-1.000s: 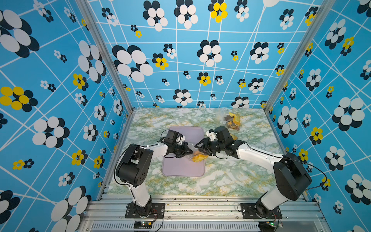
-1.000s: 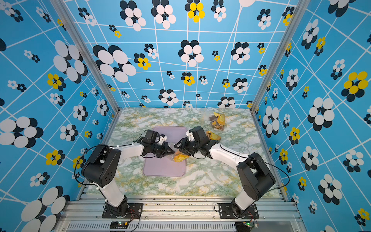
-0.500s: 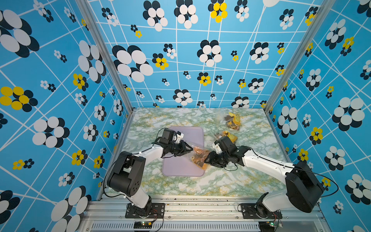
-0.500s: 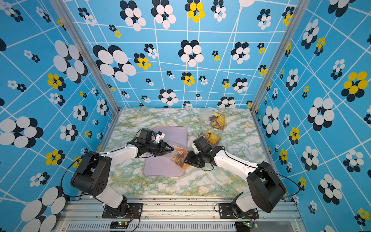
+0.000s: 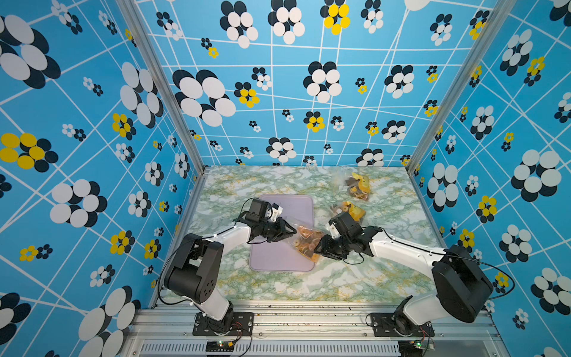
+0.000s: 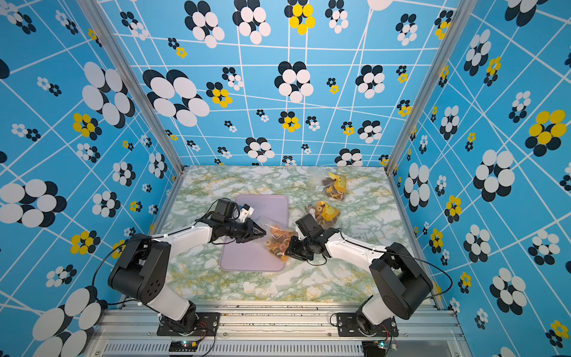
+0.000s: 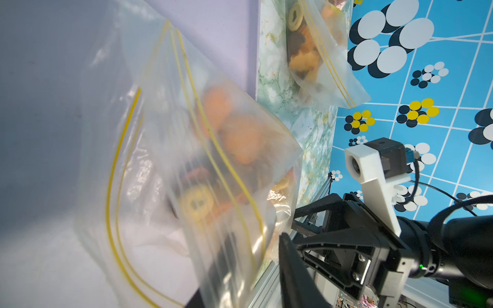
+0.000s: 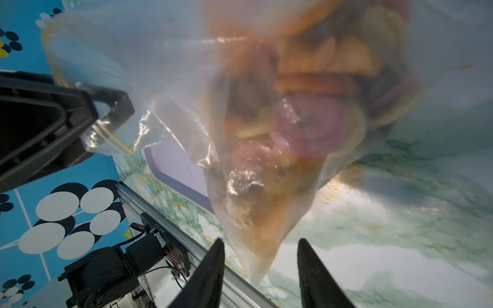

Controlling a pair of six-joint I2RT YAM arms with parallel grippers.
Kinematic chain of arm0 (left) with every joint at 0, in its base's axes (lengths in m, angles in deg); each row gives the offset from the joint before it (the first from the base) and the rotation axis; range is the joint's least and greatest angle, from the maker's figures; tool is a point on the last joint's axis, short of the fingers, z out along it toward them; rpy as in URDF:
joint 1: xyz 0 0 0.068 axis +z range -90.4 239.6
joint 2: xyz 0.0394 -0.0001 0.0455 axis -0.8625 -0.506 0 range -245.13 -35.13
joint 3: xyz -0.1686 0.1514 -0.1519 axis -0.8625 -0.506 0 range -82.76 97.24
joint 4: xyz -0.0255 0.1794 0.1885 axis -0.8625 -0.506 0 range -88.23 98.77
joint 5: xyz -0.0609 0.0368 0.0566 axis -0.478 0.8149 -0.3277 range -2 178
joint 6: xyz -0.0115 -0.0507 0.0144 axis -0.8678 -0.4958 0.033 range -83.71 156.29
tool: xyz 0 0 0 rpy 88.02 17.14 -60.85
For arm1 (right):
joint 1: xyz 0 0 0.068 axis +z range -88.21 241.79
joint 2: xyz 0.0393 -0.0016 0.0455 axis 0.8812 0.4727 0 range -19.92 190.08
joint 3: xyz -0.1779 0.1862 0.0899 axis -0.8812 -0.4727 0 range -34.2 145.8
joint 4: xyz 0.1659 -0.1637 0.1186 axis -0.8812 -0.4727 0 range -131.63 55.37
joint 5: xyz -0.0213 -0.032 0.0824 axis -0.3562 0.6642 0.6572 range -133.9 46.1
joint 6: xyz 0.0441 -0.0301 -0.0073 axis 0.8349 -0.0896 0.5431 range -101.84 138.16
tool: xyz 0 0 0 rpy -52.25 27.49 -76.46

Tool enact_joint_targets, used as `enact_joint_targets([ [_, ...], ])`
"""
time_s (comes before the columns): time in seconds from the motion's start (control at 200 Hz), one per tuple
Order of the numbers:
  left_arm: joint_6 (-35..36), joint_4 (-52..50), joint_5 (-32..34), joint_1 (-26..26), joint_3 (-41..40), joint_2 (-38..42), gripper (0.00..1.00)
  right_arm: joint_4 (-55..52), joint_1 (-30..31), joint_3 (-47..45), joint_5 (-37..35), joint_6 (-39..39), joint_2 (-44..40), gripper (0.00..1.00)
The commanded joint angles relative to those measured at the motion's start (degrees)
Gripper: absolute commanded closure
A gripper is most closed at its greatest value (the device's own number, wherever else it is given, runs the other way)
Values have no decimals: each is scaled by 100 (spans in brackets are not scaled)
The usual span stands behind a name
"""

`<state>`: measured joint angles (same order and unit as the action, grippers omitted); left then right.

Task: Pour cookies out of the ziploc bag
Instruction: Pick up the ziploc bag from the center of the board.

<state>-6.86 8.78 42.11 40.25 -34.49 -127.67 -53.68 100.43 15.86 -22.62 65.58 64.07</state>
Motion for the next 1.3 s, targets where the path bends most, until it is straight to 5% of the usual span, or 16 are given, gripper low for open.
enact_joint_targets([
  [0.0,252,-350,-3,9,-9,165,69,143,65,-115,26,74,171,51],
  [0.305,342,-467,-2,-33,60,106,71,583,77,-361,69,212,364,60],
  [0.645,324,-458,112,-249,156,21,89,806,82,-332,172,292,460,93],
  [0.799,334,-492,111,-294,224,-35,100,755,78,-218,182,295,464,99],
  [1.294,611,-1057,195,-173,1081,-302,100,302,-709,804,563,321,246,100],
])
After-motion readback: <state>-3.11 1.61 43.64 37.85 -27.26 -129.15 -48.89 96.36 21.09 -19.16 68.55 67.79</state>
